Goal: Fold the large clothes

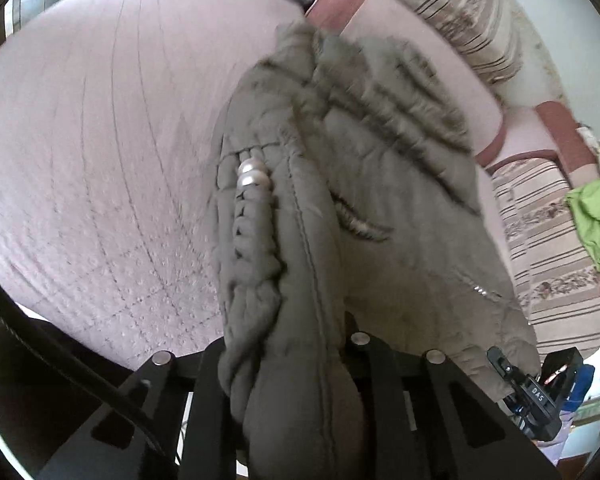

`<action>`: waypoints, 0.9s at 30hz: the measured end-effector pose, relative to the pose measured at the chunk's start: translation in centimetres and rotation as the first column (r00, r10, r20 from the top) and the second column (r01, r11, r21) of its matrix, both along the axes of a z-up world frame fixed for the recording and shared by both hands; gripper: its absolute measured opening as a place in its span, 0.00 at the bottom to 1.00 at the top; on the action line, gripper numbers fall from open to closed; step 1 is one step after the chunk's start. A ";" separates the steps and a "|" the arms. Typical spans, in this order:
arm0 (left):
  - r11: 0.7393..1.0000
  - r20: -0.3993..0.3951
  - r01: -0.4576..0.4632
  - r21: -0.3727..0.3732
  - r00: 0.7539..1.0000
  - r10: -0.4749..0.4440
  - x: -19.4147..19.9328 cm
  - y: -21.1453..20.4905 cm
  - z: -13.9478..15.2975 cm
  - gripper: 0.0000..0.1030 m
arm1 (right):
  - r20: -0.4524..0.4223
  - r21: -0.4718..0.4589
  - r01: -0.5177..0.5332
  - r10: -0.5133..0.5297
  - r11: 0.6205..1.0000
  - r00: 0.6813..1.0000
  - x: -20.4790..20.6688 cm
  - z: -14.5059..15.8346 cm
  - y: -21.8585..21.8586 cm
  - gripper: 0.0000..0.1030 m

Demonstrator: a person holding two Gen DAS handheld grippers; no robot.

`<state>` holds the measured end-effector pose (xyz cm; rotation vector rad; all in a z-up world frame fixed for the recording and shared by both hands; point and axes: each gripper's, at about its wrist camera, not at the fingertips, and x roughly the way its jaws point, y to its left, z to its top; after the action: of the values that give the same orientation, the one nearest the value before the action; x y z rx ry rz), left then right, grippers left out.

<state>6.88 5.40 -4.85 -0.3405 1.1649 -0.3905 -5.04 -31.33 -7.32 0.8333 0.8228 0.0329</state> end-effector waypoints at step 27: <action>0.983 0.357 0.011 0.185 0.931 -0.077 0.2 -3.2 10.5 0.16 | 0.133 -0.203 -0.059 0.088 0.977 0.987 3.2 9.7 0.7 0.16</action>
<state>7.11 2.22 5.61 -0.0770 0.8366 -0.3660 -1.81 -30.59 2.37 0.6048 0.7098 0.0737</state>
